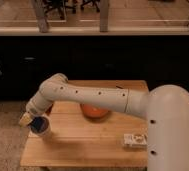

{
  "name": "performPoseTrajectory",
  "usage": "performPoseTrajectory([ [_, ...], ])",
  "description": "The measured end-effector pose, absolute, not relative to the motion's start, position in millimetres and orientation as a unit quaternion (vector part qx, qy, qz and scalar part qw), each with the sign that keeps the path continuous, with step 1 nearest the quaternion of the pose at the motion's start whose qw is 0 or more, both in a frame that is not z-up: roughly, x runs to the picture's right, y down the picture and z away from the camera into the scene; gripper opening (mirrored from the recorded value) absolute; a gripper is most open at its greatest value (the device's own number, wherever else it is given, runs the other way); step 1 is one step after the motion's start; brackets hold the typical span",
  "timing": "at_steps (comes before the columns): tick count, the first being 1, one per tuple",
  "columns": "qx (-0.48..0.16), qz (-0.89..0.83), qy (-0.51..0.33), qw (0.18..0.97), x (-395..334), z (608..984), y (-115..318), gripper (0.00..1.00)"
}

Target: Place the white sponge in the ceramic cup

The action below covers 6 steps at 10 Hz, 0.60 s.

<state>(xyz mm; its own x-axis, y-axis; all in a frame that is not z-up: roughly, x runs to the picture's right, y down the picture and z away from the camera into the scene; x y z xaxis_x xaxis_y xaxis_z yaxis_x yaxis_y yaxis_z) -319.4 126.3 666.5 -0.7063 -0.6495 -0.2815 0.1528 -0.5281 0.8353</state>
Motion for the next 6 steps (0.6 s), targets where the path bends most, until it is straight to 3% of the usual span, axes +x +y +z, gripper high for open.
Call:
performPoseTrajectory([
  [2,0.298,-0.822,-0.421,0.241,-317.2,668.9,126.9,0.12],
  [6,0.316,-0.823,-0.412,0.230,-312.5,669.2,127.1,0.54],
])
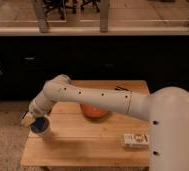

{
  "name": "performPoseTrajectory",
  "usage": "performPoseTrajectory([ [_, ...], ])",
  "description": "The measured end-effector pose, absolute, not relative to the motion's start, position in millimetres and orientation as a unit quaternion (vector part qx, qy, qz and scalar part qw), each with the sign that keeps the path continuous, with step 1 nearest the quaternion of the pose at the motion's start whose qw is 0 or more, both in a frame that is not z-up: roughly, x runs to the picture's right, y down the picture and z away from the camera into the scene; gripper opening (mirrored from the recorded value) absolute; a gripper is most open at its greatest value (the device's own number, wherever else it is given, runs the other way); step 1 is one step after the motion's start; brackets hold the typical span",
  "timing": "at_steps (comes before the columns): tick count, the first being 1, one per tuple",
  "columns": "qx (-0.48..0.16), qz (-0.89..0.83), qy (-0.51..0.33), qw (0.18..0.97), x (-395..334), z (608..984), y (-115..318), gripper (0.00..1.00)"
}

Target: Place the white sponge in the ceramic cup

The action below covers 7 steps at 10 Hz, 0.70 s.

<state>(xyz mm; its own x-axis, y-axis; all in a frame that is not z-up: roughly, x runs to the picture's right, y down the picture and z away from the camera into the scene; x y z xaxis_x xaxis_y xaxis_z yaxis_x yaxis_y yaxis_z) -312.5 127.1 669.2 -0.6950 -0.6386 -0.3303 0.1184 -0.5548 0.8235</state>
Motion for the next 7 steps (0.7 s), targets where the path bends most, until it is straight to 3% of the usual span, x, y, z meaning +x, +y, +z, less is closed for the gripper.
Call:
performPoseTrajectory([
  [2,0.323,-0.824,-0.408,0.226,-311.2,668.3,127.4,0.74],
  [3,0.326,-0.824,-0.406,0.224,-310.9,668.0,127.4,0.79],
  [7,0.330,-0.823,-0.405,0.222,-309.9,667.7,127.4,0.80],
])
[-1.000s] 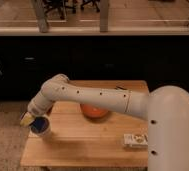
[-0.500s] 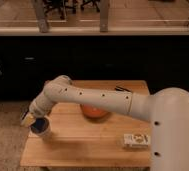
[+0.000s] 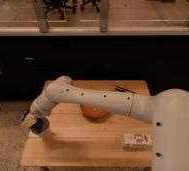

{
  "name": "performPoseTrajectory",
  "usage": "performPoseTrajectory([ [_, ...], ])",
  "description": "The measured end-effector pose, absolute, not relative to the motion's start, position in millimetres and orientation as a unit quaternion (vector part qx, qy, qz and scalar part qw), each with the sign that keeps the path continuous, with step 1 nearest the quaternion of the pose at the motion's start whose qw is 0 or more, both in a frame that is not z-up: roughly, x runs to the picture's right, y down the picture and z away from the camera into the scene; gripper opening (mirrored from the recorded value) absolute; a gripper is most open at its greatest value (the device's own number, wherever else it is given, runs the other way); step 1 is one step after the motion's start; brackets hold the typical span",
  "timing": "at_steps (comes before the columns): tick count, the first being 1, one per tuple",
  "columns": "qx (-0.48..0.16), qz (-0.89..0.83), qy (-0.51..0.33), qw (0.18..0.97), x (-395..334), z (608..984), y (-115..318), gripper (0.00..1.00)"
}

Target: Place the white sponge in the ceramic cup

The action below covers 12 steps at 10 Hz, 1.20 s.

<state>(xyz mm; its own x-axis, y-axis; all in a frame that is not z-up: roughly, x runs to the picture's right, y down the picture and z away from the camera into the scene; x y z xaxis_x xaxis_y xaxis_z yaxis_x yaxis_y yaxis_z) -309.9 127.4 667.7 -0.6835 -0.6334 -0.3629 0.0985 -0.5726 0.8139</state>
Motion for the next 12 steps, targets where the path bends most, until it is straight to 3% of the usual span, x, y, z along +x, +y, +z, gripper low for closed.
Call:
performPoseTrajectory([
  [12,0.334,-0.822,-0.404,0.223,-306.3,666.3,124.4,0.80],
])
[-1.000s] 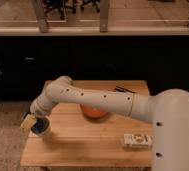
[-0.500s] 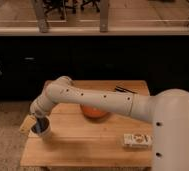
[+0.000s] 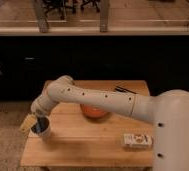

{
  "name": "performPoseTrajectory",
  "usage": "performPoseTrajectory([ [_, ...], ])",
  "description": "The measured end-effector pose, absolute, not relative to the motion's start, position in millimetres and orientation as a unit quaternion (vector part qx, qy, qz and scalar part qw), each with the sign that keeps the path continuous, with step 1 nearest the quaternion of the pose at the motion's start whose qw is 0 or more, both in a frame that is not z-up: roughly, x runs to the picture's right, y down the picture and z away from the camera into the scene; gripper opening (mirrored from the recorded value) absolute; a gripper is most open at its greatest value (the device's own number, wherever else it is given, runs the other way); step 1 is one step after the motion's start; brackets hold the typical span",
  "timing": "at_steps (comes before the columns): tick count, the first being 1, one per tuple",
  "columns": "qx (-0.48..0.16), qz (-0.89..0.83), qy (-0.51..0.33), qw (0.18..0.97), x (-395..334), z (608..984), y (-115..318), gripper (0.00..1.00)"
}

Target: Place the white sponge in the ceramic cup

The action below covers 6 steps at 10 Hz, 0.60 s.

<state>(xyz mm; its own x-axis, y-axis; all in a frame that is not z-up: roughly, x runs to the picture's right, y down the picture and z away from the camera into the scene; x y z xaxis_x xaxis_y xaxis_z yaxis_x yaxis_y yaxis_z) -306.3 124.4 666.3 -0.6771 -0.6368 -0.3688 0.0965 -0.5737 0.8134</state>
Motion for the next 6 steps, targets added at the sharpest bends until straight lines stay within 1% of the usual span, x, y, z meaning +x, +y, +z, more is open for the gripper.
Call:
performPoseTrajectory([
  [6,0.329,-0.824,-0.400,0.230,-302.5,667.9,123.4,0.80],
])
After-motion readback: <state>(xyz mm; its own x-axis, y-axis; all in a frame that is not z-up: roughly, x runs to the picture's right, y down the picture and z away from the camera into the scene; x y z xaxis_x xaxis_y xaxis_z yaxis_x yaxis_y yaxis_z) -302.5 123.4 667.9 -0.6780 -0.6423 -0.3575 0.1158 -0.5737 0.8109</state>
